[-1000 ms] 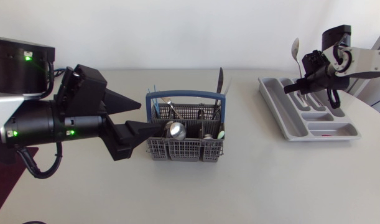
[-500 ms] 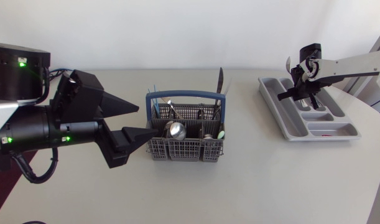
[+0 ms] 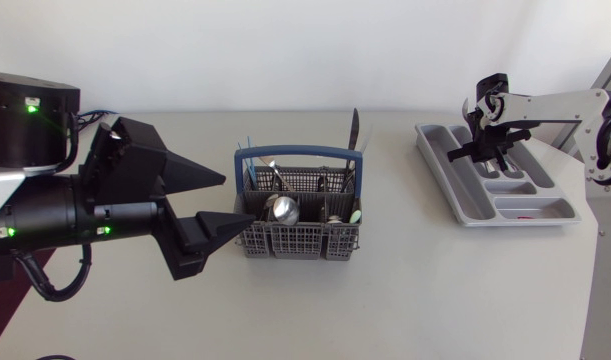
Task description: Sort the cutlery from the basket into the organizer compartments.
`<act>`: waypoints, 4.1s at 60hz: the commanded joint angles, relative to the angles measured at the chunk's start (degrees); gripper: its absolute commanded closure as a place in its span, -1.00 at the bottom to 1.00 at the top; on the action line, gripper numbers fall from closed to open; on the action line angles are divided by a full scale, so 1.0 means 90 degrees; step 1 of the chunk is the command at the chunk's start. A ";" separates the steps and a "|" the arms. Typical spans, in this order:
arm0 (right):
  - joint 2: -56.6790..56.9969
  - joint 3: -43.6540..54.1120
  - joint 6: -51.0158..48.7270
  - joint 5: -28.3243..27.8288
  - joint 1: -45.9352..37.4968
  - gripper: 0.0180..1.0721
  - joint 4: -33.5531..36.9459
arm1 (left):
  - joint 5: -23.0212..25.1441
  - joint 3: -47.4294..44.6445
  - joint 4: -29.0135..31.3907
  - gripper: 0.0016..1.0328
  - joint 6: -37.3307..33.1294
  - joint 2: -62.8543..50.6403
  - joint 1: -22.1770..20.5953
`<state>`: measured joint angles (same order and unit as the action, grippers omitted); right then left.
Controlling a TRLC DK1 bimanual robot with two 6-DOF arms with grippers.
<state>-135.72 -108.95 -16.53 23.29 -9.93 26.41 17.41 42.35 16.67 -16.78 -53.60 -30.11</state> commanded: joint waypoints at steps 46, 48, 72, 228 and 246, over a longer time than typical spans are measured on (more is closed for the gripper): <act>0.0061 -0.0248 0.0392 -0.0009 0.0049 -0.32 0.0424 | -0.0333 -0.0164 0.0082 -0.84 -0.0177 0.0145 -0.0209; 0.0295 -0.0034 0.0382 -0.0029 0.0049 -0.33 0.0317 | -0.0362 -0.0164 0.0072 -0.84 -0.0177 0.0145 -0.0219; 0.2736 0.2066 0.0245 -0.0947 0.0030 -0.37 -0.0562 | -0.0733 -0.0184 -0.0055 -0.84 -0.0167 0.0136 -0.0551; 0.8176 0.7330 0.0724 -0.1787 0.3399 -0.42 -0.0415 | 0.2529 0.2433 0.1488 0.94 0.2391 -0.3439 0.0552; 0.8352 0.7339 0.0646 -0.1797 0.3418 -0.42 -0.0386 | 0.2773 0.2424 0.1644 0.94 0.2342 -0.2130 0.0621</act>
<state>-61.73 -44.45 -10.68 6.90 20.21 22.57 41.25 64.23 30.76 3.46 -76.86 -24.80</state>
